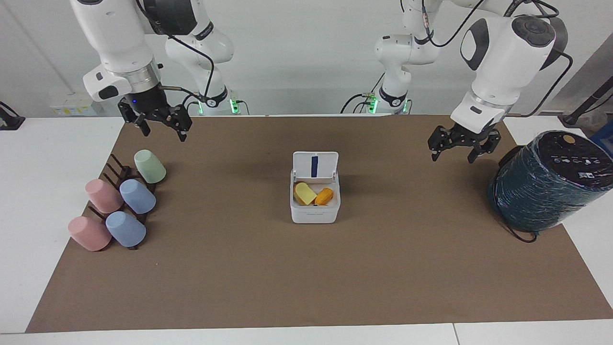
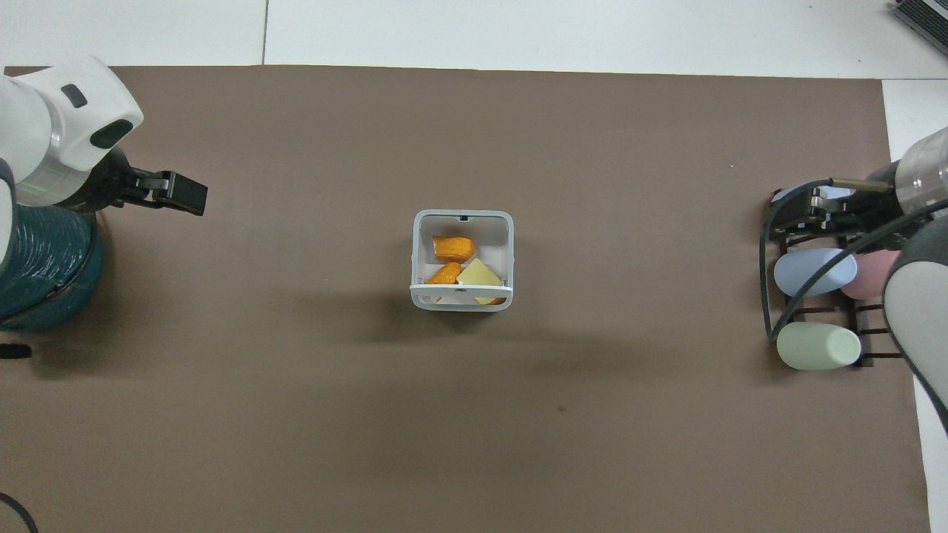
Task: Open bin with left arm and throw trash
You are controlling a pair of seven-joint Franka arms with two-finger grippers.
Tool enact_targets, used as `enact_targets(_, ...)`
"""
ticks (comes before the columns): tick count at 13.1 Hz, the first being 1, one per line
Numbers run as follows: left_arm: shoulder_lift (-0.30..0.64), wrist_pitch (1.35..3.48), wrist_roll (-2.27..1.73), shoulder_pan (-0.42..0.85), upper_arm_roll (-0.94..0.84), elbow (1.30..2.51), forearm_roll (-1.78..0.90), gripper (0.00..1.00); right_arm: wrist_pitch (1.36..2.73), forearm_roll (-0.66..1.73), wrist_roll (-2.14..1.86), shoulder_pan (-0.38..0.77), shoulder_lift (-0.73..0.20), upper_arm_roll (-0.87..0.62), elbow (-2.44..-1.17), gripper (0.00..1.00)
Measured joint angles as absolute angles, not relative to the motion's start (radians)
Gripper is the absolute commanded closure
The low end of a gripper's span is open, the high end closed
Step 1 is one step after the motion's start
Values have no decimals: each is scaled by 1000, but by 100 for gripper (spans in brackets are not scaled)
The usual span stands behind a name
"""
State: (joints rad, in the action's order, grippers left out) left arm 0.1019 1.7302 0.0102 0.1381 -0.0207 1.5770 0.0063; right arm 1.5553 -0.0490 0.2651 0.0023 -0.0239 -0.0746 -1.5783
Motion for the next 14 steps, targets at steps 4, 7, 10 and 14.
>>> enact_targets(4,102,1730,10,138,-21,1577,6,0,1522,-49,251,2,-16,-78,-1587,0)
enact_targets(7,102,1730,10,138,-21,1577,6,0,1554,-49,249,2,-12,-78,-1590,0)
enact_targets(10,102,1730,10,138,-21,1577,6,0,1605,-45,198,2,-12,-78,-1598,0)
enact_targets(14,102,1731,10,138,-21,1577,6,0,1618,-42,163,2,-12,-78,-1605,0)
